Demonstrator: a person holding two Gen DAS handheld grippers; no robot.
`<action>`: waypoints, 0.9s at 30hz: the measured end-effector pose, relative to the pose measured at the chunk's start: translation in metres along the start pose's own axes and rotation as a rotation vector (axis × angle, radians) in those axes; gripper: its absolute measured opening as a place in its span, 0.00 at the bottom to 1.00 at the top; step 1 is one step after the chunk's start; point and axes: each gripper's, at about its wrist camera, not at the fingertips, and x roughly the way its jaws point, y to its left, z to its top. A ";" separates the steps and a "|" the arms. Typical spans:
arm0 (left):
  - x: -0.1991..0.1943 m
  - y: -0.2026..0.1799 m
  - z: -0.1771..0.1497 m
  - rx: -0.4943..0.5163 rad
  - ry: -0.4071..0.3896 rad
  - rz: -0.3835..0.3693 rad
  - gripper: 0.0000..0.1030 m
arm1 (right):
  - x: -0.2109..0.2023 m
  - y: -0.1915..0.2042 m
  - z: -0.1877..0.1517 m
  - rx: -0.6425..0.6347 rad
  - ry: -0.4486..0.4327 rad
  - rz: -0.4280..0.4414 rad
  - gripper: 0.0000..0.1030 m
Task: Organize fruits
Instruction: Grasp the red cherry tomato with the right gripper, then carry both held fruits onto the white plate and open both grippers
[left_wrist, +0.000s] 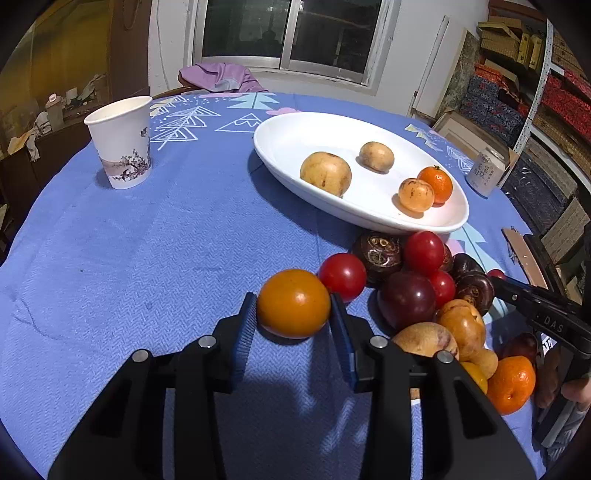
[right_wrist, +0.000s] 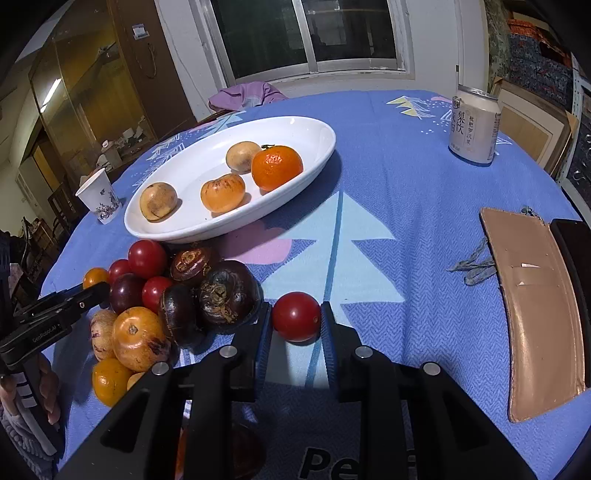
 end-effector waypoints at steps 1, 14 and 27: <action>-0.003 0.000 0.000 -0.001 -0.013 0.006 0.38 | -0.002 0.000 -0.001 0.004 -0.007 0.009 0.26; -0.055 -0.011 0.033 0.018 -0.149 0.027 0.38 | -0.065 0.005 0.030 -0.008 -0.217 0.031 0.25; 0.041 -0.018 0.146 -0.007 -0.093 0.073 0.38 | 0.031 0.032 0.165 -0.046 -0.141 -0.001 0.25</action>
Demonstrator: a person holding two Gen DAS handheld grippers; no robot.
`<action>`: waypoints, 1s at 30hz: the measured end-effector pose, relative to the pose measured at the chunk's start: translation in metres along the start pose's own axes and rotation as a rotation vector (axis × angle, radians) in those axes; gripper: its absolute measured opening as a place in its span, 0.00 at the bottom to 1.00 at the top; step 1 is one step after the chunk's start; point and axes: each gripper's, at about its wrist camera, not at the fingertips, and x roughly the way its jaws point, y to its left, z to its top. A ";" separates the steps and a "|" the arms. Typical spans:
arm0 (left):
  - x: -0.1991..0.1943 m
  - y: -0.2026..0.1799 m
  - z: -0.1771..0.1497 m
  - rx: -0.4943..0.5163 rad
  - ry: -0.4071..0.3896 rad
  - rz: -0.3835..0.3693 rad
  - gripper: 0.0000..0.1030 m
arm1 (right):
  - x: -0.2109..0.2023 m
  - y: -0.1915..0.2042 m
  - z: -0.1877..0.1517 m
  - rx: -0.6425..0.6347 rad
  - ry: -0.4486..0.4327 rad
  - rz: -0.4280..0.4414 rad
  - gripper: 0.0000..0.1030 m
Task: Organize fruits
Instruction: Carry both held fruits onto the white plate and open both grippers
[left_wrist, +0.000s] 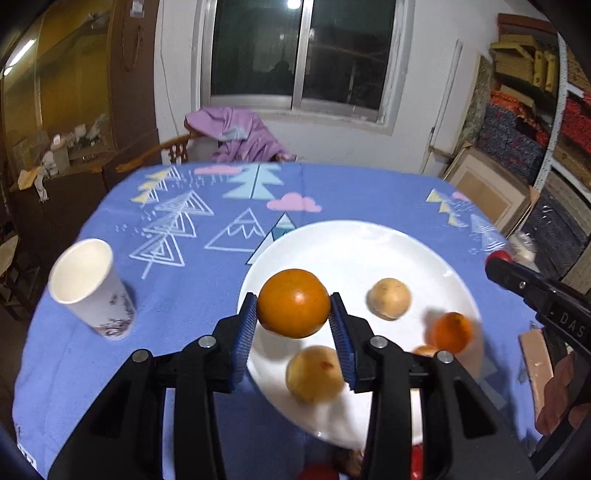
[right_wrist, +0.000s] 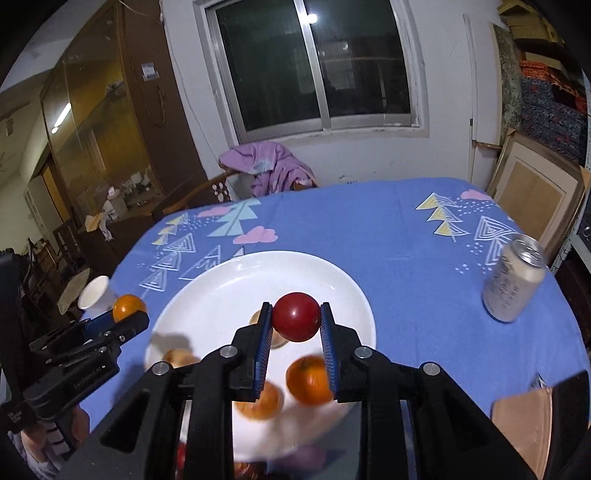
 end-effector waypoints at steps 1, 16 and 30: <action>0.014 0.001 0.002 -0.001 0.026 -0.006 0.38 | 0.014 -0.001 0.003 -0.012 0.030 -0.007 0.25; 0.044 -0.001 -0.003 0.013 0.035 -0.062 0.69 | 0.050 -0.012 -0.010 0.011 0.096 -0.010 0.44; -0.034 0.021 -0.002 -0.055 -0.095 0.009 0.88 | -0.060 0.009 0.005 0.017 -0.137 0.044 0.94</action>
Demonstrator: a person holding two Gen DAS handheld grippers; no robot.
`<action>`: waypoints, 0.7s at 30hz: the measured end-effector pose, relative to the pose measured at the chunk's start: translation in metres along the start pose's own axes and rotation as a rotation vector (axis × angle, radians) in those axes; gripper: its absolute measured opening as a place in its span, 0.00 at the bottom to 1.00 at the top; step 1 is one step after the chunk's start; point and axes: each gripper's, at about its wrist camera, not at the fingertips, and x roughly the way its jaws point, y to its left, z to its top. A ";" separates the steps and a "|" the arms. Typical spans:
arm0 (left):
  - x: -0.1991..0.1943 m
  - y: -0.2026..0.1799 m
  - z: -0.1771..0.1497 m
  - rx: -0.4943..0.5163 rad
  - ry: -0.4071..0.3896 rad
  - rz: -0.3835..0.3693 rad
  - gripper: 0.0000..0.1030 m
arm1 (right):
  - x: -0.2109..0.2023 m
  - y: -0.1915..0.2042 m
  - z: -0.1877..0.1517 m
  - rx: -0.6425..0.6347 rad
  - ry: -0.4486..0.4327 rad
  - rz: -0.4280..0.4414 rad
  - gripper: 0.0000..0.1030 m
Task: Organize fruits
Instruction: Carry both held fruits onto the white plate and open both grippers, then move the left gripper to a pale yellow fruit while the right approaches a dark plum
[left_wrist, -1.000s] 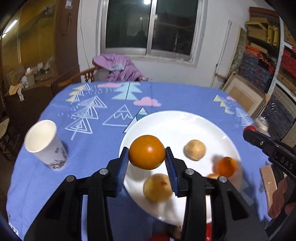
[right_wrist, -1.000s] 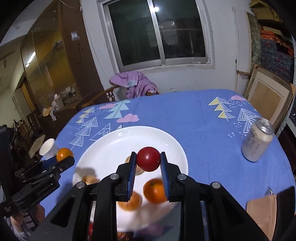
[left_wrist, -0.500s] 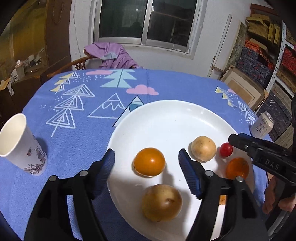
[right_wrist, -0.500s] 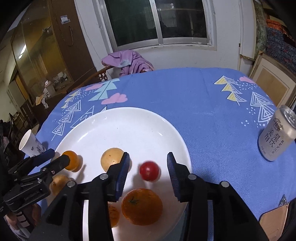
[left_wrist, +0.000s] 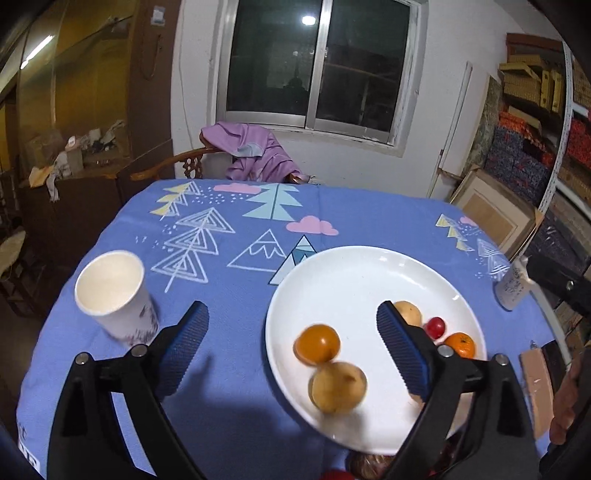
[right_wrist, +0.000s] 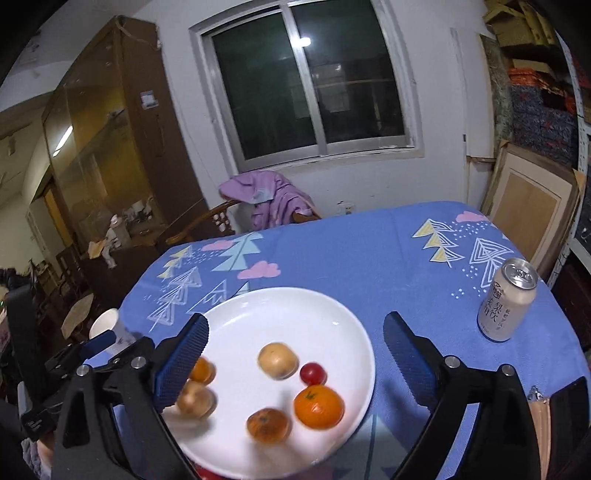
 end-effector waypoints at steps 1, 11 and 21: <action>-0.008 0.002 -0.007 -0.009 0.010 -0.020 0.88 | -0.009 0.004 -0.004 -0.015 -0.006 0.005 0.94; -0.052 0.006 -0.093 -0.007 0.071 0.002 0.93 | -0.079 -0.006 -0.107 -0.152 -0.053 -0.023 0.94; -0.083 -0.035 -0.153 0.188 0.088 0.001 0.93 | -0.105 -0.057 -0.157 0.122 0.085 0.107 0.97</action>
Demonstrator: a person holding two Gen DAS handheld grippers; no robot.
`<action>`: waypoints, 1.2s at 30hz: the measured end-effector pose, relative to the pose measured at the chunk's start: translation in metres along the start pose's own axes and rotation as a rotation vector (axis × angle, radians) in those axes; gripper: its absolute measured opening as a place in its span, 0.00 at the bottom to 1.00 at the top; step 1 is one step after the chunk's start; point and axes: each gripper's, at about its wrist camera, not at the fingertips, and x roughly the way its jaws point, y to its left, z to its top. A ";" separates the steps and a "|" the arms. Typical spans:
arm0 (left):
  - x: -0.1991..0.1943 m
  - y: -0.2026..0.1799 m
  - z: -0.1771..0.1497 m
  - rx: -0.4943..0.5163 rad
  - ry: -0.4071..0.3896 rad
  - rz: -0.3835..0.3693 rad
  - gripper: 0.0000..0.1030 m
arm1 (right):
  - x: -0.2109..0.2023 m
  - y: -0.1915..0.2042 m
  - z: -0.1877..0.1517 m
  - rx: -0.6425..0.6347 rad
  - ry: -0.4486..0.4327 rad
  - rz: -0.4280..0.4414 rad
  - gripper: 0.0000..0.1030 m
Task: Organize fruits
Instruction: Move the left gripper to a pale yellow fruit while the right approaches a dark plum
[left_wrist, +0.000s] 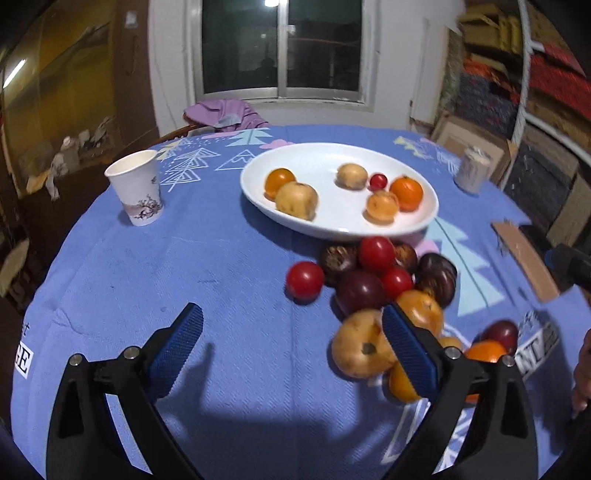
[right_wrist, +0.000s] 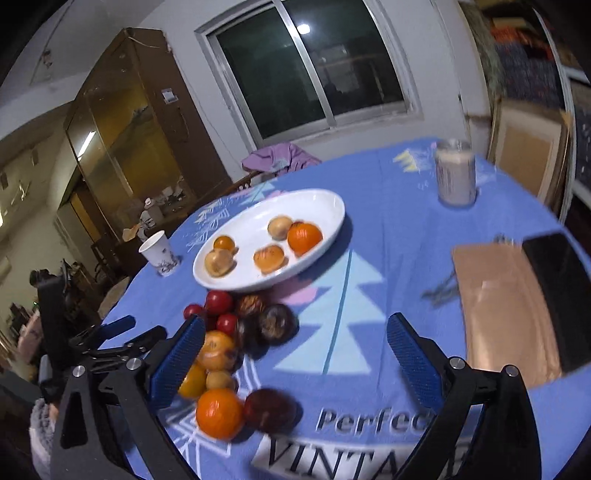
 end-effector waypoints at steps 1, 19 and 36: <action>0.002 -0.005 -0.001 0.020 0.008 -0.003 0.93 | 0.002 0.001 -0.004 -0.001 0.010 -0.011 0.97; -0.018 0.085 -0.016 -0.207 -0.012 0.059 0.96 | 0.001 -0.002 -0.002 0.019 -0.011 -0.029 0.97; 0.000 0.038 -0.025 0.004 0.052 0.031 0.96 | 0.002 0.015 -0.012 -0.084 -0.036 -0.067 0.97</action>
